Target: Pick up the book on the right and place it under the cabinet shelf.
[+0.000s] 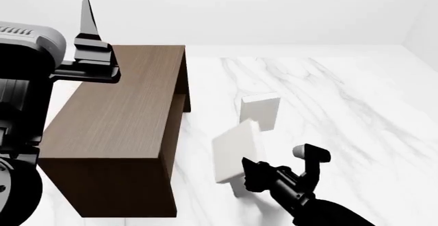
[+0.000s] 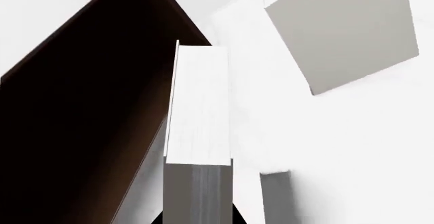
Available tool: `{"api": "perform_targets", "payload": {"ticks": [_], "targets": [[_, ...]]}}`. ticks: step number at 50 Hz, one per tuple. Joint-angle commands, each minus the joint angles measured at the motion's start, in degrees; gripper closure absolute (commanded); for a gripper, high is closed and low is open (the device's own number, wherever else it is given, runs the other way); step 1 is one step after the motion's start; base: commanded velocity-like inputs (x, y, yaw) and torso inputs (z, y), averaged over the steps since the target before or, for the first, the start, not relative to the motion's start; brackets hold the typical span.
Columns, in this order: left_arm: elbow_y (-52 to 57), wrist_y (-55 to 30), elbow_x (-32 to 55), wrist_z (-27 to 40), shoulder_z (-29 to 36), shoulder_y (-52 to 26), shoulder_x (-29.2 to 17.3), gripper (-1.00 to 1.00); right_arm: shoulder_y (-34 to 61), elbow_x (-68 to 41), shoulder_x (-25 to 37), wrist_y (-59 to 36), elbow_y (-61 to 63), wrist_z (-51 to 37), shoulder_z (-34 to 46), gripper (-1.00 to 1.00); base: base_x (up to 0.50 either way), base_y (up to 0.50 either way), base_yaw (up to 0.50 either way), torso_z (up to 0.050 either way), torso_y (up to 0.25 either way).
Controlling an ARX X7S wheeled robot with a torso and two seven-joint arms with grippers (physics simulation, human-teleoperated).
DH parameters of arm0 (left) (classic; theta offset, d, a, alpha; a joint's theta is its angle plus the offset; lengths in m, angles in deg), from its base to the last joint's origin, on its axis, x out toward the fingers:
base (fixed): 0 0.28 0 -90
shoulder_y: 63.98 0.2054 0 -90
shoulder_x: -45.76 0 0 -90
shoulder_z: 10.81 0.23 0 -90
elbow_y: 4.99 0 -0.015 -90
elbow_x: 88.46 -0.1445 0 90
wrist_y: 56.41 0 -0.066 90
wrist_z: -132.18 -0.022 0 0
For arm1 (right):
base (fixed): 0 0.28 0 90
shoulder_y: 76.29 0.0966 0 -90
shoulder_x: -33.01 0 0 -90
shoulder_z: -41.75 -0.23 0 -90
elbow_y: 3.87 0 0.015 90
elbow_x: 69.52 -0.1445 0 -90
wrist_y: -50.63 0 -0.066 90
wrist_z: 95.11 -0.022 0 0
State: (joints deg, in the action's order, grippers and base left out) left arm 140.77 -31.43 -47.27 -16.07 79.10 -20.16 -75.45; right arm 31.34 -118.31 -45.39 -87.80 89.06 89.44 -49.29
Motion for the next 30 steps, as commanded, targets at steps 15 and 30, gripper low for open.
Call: {"api": "perform_targets", "payload": {"ticks": [15, 30], "targets": [[-0.7, 3.0, -0.7, 0.6, 1.0, 2.2, -1.2, -1.0, -0.4, -8.1, -8.2, 4.6, -9.4, 3.2, -2.1, 1.0, 0.0, 0.0, 0.0, 0.0, 0.001], [-0.7, 3.5, -0.4, 1.3, 1.5, 2.4, -1.5, -1.0, 1.8, -6.0, -10.0, 10.2, -17.9, 5.4, 1.5, 1.0, 0.0, 0.0, 0.0, 0.001, 0.001]]}}
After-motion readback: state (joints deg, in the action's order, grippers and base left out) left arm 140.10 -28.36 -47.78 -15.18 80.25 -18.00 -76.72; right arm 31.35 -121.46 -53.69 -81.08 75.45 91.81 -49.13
